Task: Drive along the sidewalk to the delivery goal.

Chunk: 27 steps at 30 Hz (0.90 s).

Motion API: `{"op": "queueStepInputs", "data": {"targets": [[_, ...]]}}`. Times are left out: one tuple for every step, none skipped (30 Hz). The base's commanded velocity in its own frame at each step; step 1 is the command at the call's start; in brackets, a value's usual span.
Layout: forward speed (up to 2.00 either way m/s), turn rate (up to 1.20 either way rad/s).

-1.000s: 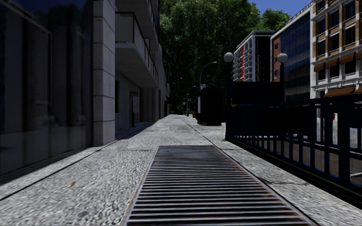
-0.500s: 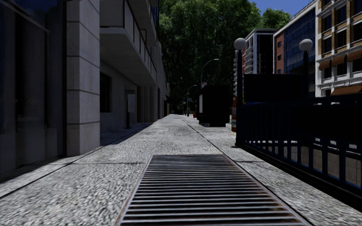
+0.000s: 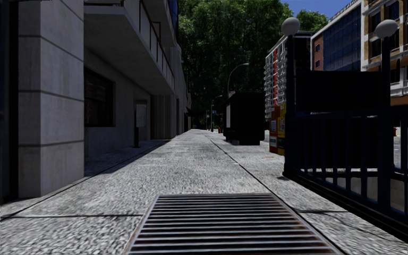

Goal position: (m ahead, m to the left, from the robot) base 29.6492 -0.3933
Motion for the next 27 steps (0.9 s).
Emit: {"op": "queueStepInputs", "data": {"targets": [[2.0,0.23],[2.0,0.32],[2.0,0.0],[2.0,0.0],[2.0,0.0],[2.0,0.0],[2.0,0.0],[2.0,0.0],[2.0,0.0],[2.0,0.0],[2.0,0.0],[2.0,0.0],[2.0,0.0],[2.0,0.0],[2.0,0.0],[2.0,0.0],[2.0,0.0],[2.0,0.0],[2.0,0.0],[2.0,0.0],[2.0,0.0],[2.0,0.0],[2.0,0.0],[2.0,0.0],[2.0,0.0],[2.0,0.0],[2.0,0.0]]}}
